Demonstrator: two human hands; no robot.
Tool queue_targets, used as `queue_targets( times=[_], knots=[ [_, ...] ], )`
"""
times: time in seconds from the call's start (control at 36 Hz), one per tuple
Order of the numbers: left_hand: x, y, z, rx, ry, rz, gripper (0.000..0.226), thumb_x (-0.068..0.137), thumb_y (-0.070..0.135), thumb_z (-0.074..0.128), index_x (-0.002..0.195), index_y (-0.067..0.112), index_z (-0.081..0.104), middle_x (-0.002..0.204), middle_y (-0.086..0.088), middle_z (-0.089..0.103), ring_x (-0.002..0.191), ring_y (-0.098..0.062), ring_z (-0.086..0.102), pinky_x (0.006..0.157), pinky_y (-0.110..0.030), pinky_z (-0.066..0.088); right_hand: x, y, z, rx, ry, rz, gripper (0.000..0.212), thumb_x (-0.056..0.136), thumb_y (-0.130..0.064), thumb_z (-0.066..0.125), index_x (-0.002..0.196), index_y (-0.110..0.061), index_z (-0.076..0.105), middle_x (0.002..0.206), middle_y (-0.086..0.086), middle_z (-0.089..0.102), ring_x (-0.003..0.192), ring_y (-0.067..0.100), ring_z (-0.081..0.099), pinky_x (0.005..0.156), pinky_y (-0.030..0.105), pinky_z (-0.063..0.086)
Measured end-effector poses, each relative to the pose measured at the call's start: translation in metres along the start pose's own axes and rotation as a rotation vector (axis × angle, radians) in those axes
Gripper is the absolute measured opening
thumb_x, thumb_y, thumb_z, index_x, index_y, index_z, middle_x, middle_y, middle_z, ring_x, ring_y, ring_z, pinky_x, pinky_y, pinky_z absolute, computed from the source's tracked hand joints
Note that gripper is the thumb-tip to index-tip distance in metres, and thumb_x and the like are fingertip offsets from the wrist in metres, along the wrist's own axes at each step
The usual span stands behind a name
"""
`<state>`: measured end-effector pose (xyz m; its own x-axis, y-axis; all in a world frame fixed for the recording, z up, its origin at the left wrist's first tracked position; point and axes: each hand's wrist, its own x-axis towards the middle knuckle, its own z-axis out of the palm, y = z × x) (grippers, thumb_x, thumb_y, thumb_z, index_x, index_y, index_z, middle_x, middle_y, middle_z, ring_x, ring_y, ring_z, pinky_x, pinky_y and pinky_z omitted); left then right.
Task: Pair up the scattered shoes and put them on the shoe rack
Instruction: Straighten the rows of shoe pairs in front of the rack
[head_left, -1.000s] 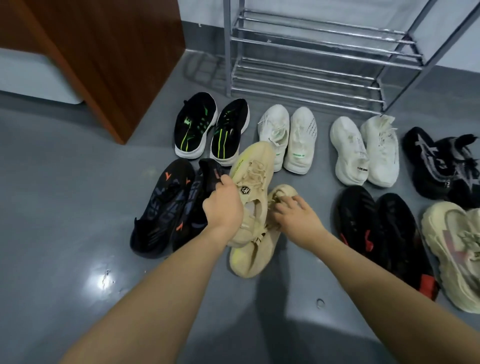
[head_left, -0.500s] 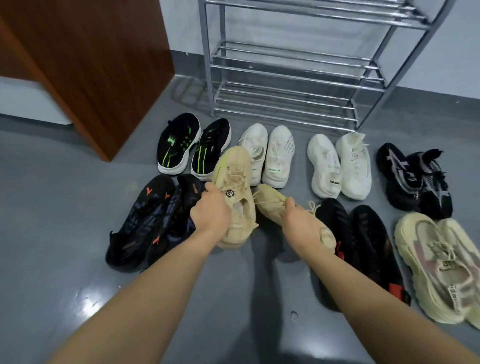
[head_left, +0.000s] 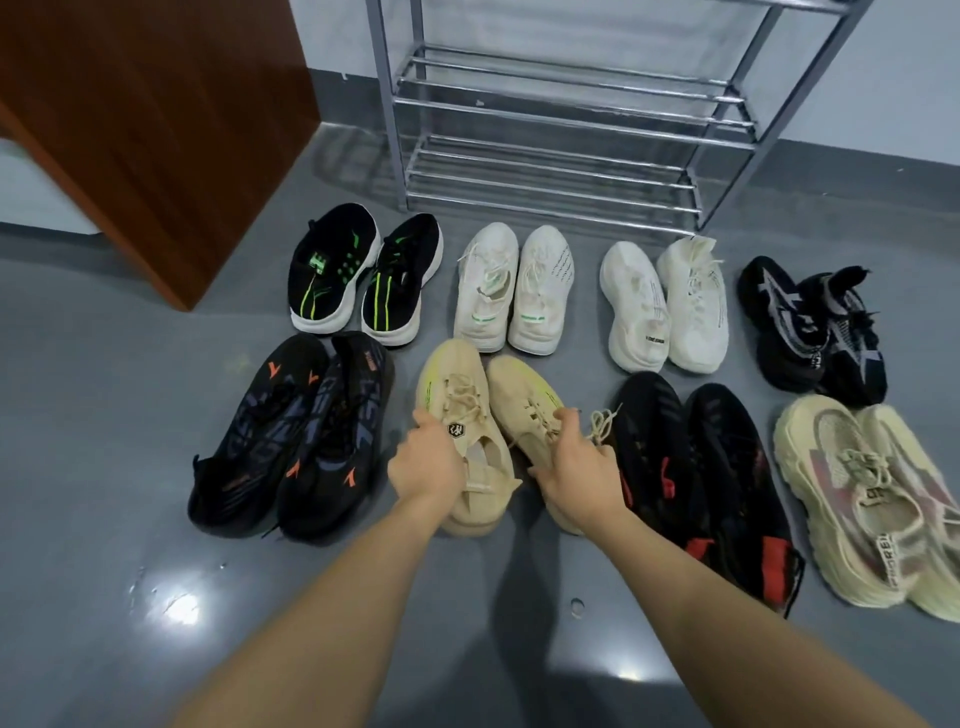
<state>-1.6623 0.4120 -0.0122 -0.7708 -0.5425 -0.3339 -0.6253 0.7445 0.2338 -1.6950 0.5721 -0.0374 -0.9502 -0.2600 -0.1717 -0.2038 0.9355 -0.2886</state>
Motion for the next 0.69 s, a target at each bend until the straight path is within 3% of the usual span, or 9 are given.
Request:
queue_targets(
  times=[0.14, 0.25, 0.31, 0.39, 0.53, 0.69],
  knots=[
    [0.002, -0.007, 0.000, 0.007, -0.038, 0.045, 0.033, 0.093, 0.007, 0.044, 0.124, 0.003, 0.035, 0.122, -0.016, 0.058, 0.111, -0.032, 0.058, 0.085, -0.038, 0.048, 0.003, -0.002, 0.002, -0.213, -0.063, 0.023, 0.021, 0.094, -0.032, 0.041, 0.097, -0.014, 0.052, 0.095, 0.007, 0.065, 0.091, 0.030, 0.059, 0.085, 0.039, 0.034],
    [0.007, -0.010, 0.001, 0.009, -0.051, 0.102, 0.031, 0.094, 0.004, 0.038, 0.125, 0.003, 0.036, 0.120, -0.019, 0.058, 0.109, -0.035, 0.058, 0.085, -0.040, 0.047, -0.001, -0.010, 0.003, -0.013, 0.051, 0.051, 0.019, 0.096, -0.033, 0.038, 0.083, -0.018, 0.042, 0.092, 0.007, 0.064, 0.086, 0.031, 0.059, 0.080, 0.039, 0.038],
    [0.008, -0.012, 0.005, 0.000, -0.051, 0.123, 0.032, 0.095, 0.003, 0.036, 0.127, 0.003, 0.037, 0.120, -0.019, 0.056, 0.109, -0.035, 0.057, 0.087, -0.041, 0.046, -0.003, -0.016, 0.001, 0.072, 0.112, 0.091, 0.020, 0.097, -0.034, 0.040, 0.088, -0.016, 0.045, 0.101, 0.008, 0.064, 0.092, 0.033, 0.060, 0.079, 0.039, 0.039],
    [0.007, -0.017, 0.012, -0.022, -0.050, 0.118, 0.031, 0.094, 0.002, 0.038, 0.125, 0.004, 0.041, 0.120, -0.017, 0.054, 0.108, -0.034, 0.057, 0.088, -0.040, 0.046, -0.005, -0.022, 0.004, 0.054, 0.140, 0.171, 0.027, 0.097, -0.030, 0.041, 0.112, -0.010, 0.050, 0.112, 0.008, 0.061, 0.102, 0.032, 0.058, 0.081, 0.040, 0.040],
    [0.007, -0.019, 0.016, -0.034, -0.035, 0.127, 0.029, 0.093, 0.002, 0.040, 0.122, 0.005, 0.044, 0.118, -0.016, 0.056, 0.108, -0.033, 0.057, 0.087, -0.040, 0.048, -0.005, -0.028, 0.014, -0.037, 0.073, 0.220, 0.017, 0.097, -0.019, 0.039, 0.109, -0.011, 0.048, 0.109, 0.007, 0.061, 0.099, 0.027, 0.058, 0.074, 0.034, 0.040],
    [0.012, -0.017, 0.017, -0.041, -0.063, 0.163, 0.024, 0.094, 0.003, 0.035, 0.115, 0.004, 0.047, 0.115, -0.018, 0.058, 0.105, -0.036, 0.057, 0.082, -0.042, 0.046, 0.003, -0.040, 0.020, 0.087, 0.026, 0.269, 0.018, 0.096, -0.021, 0.043, 0.106, -0.008, 0.049, 0.106, 0.010, 0.063, 0.098, 0.030, 0.060, 0.069, 0.033, 0.039]
  ],
)
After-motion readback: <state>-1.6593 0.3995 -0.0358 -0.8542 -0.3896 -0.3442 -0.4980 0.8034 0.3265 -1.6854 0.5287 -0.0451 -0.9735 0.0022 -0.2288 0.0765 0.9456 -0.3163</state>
